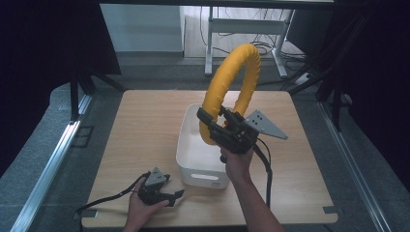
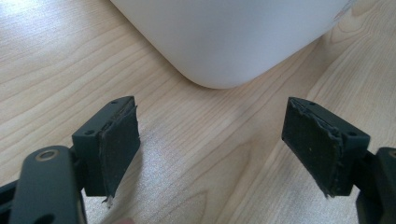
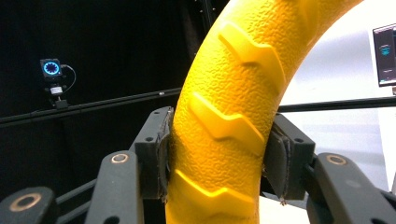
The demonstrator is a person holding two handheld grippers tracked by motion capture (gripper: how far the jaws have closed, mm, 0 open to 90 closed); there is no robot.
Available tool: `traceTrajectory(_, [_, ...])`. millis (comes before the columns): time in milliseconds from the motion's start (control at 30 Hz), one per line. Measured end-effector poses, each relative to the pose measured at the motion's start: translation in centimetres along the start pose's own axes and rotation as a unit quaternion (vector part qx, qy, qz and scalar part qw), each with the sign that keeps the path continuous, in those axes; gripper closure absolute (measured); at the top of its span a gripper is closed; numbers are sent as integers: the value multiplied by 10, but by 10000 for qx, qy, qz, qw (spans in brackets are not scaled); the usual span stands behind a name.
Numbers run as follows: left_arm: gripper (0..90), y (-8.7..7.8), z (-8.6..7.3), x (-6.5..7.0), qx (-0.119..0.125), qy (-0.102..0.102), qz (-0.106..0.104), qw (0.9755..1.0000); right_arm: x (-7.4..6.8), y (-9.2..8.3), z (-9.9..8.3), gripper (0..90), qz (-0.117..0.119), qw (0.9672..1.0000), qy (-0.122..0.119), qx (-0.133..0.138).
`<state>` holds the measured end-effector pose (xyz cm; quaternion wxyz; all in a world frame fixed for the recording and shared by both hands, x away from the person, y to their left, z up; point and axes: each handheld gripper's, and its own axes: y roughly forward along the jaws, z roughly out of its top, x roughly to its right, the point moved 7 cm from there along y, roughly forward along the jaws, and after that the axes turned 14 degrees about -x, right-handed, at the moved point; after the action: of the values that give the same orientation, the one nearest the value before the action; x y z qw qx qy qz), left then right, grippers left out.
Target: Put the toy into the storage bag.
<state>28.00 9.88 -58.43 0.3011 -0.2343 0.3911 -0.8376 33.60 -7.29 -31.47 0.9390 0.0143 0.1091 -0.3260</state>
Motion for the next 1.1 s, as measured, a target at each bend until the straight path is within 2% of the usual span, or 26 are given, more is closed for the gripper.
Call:
traceTrajectory(167, [192, -1, 0, 0, 10, 5, 6, 10000, -4, 7, -3, 481, 76, 10000, 28, -9])
traceTrajectory(600, [192, 0, 0, 0, 4, 8, -3, 10000, -9, 16, -10, 481, 65, 10000, 27, -45])
traceTrajectory(900, [192, 0, 0, 0, 0, 15, 4, 10000, -15, 30, -22, 480, 103, 9998, 104, -140])
traceTrajectory(1100, [192, 0, 0, 0, -14, 13, 2, 10000, -15, 35, -30, 479, 102, 9995, 205, -222])
